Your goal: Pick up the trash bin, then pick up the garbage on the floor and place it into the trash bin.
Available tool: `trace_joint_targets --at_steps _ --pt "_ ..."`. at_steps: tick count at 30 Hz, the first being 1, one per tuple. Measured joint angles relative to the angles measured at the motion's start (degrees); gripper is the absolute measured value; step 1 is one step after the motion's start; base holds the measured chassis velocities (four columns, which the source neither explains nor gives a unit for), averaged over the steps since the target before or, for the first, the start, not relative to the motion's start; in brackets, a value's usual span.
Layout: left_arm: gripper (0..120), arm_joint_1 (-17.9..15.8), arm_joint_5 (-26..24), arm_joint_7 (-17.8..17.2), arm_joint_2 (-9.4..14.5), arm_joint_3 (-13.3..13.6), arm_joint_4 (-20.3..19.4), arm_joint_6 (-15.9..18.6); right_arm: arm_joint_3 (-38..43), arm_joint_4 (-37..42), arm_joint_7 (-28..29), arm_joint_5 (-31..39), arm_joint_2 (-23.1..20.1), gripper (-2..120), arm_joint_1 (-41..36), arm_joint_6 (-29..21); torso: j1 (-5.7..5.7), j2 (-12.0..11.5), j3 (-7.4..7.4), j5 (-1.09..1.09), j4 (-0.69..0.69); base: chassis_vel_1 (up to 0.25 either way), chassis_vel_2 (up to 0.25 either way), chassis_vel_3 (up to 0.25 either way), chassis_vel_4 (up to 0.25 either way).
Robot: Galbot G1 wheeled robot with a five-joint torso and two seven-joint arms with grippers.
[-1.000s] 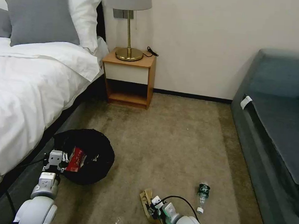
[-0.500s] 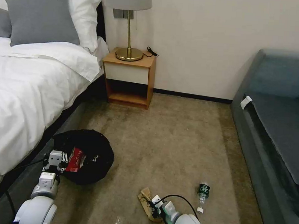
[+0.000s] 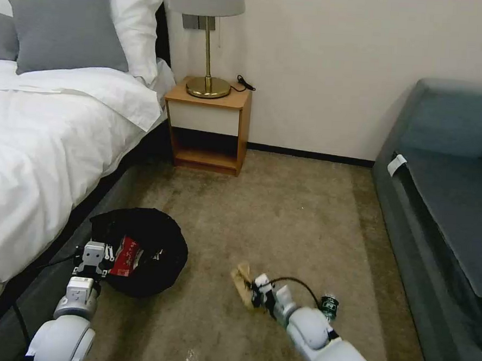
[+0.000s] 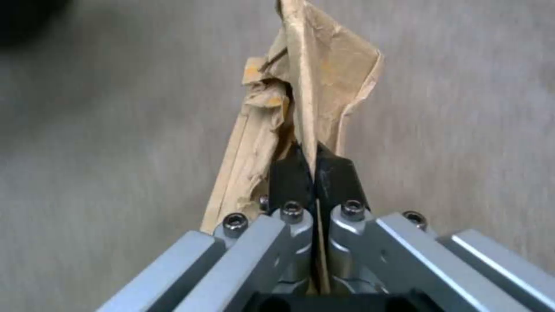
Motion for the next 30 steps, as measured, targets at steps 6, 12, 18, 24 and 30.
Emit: trace_joint_targets --at_steps 6,12,18,24,30 --pt "6 -0.3 1.1 0.0 -1.1 1.3 -0.7 0.3 -0.3 2.1 0.0 7.9 2.4 0 3.1 1.7 0.0 0.0 0.0 0.0 0.0 0.0 0.0 0.0 0.0" --pt "6 -0.5 2.0 -0.1 -1.9 2.3 -1.2 0.5 -3.0 5.4 0.2 13.9 4.2 0 4.6 3.2 0.0 0.0 0.0 0.0 0.01 0.0 0.0 0.0 0.0" --pt "6 -1.0 2.9 -0.3 -2.9 3.3 -1.5 0.6 -7.6 6.7 -0.6 17.6 6.2 0 4.6 6.1 0.0 0.0 0.0 0.0 0.0 0.0 0.0 0.0 0.0" --pt "6 -0.5 3.3 -0.3 -3.9 4.5 -2.1 0.6 -10.6 4.3 -1.9 19.3 8.1 0 4.3 10.0 0.0 0.0 0.0 0.0 0.0 0.0 0.0 0.0 0.0" --pt "6 -0.2 3.4 -0.2 -4.4 5.0 -2.3 0.5 -12.4 0.6 -1.2 18.5 9.8 0 5.6 11.1 0.0 0.0 0.0 0.0 0.01 0.0 0.0 0.0 0.0"
